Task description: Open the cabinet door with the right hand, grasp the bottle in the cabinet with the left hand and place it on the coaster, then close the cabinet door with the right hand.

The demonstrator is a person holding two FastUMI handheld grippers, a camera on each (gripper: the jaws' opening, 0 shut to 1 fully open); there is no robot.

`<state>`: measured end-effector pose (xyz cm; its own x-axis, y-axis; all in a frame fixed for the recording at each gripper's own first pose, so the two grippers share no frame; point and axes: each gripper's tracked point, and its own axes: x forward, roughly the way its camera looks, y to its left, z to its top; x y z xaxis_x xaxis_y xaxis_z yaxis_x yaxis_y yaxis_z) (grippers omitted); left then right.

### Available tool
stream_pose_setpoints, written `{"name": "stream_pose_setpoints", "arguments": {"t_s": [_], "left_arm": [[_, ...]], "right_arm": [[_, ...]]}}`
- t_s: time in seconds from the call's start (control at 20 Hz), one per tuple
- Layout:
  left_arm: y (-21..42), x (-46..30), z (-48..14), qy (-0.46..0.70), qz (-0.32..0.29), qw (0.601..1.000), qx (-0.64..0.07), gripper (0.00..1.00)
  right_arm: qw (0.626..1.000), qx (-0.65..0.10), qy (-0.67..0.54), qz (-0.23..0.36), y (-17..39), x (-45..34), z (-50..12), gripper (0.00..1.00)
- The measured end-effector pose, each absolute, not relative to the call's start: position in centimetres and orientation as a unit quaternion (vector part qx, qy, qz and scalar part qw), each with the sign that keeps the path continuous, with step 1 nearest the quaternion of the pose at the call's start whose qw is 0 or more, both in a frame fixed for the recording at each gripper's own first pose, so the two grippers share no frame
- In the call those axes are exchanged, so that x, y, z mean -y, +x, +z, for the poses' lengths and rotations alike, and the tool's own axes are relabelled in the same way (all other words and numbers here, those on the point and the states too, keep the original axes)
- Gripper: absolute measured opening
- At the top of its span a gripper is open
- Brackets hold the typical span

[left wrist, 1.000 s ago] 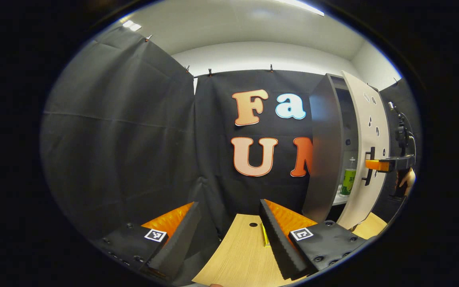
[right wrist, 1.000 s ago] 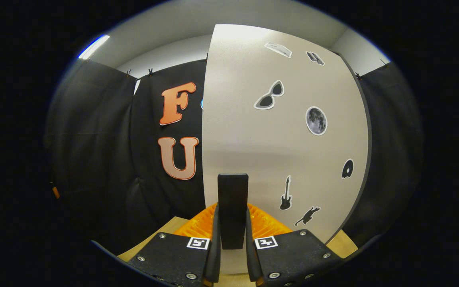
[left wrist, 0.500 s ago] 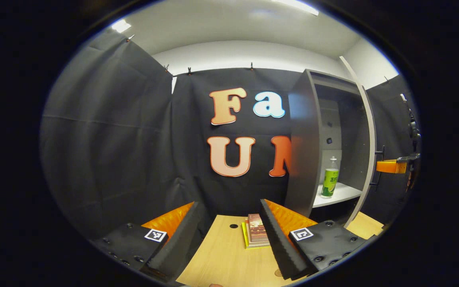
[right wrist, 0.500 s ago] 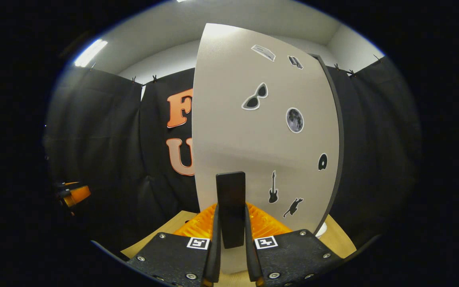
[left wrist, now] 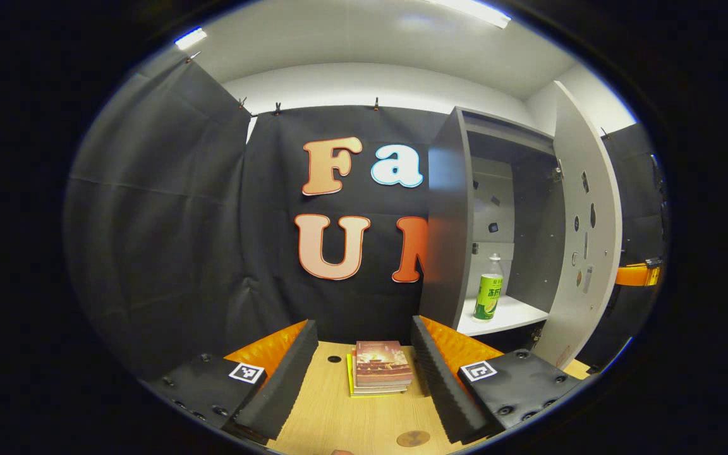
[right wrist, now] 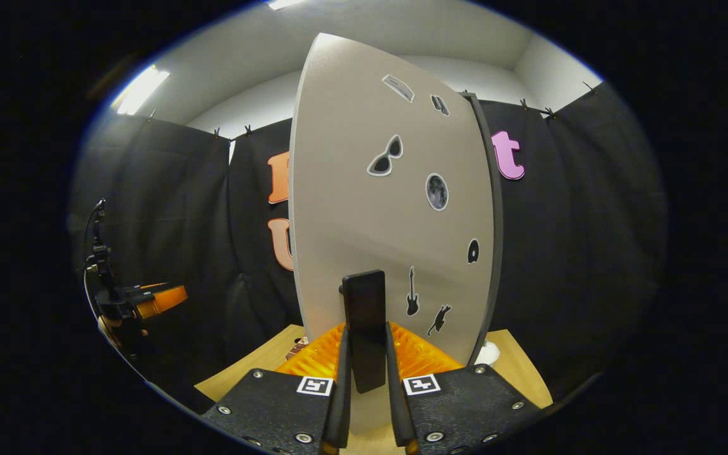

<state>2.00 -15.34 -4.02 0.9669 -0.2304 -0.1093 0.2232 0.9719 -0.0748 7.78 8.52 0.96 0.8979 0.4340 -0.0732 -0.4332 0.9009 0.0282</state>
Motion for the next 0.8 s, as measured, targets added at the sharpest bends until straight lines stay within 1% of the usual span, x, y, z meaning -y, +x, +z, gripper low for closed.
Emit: {"name": "stream_pose_setpoints", "arguments": {"t_s": [0.05,0.1,0.2,0.4,0.5,0.6,0.65,0.7,0.8], "left_arm": [[2.0,16.2,-4.0,-0.033,-0.118,0.991,-0.059,0.97],[2.0,17.1,-4.0,-0.035,-0.123,0.990,-0.060,0.95],[2.0,18.6,-4.0,-0.036,-0.130,0.989,-0.061,0.97],[1.7,22.0,-4.1,-0.036,-0.143,0.987,-0.062,0.97],[1.7,23.5,-4.0,-0.041,-0.149,0.986,-0.062,0.95],[1.9,25.1,-3.7,-0.039,-0.157,0.985,-0.058,0.97],[2.0,26.1,-3.6,-0.034,-0.161,0.985,-0.057,0.97],[2.0,26.8,-3.6,-0.030,-0.163,0.985,-0.056,0.95],[2.0,28.6,-4.2,-0.029,-0.170,0.983,-0.058,0.95]], "right_arm": [[0.975,-0.040,0.005,0.220,7.6,-8.2,0.9,0.24],[0.976,-0.039,0.006,0.216,7.5,-7.9,0.9,0.23],[0.979,-0.038,0.006,0.202,7.3,-6.9,1.0,0.20],[0.985,-0.033,-0.014,0.168,7.5,-4.5,1.1,0.14],[0.987,-0.031,-0.011,0.158,7.5,-3.7,1.2,0.12],[0.987,-0.031,-0.009,0.155,7.3,-3.4,1.1,0.11],[0.988,-0.031,-0.008,0.153,7.3,-3.0,1.1,0.11],[0.988,-0.030,-0.005,0.149,7.2,-2.7,1.1,0.11],[0.990,-0.027,0.001,0.137,7.3,-2.0,1.2,0.11]]}}
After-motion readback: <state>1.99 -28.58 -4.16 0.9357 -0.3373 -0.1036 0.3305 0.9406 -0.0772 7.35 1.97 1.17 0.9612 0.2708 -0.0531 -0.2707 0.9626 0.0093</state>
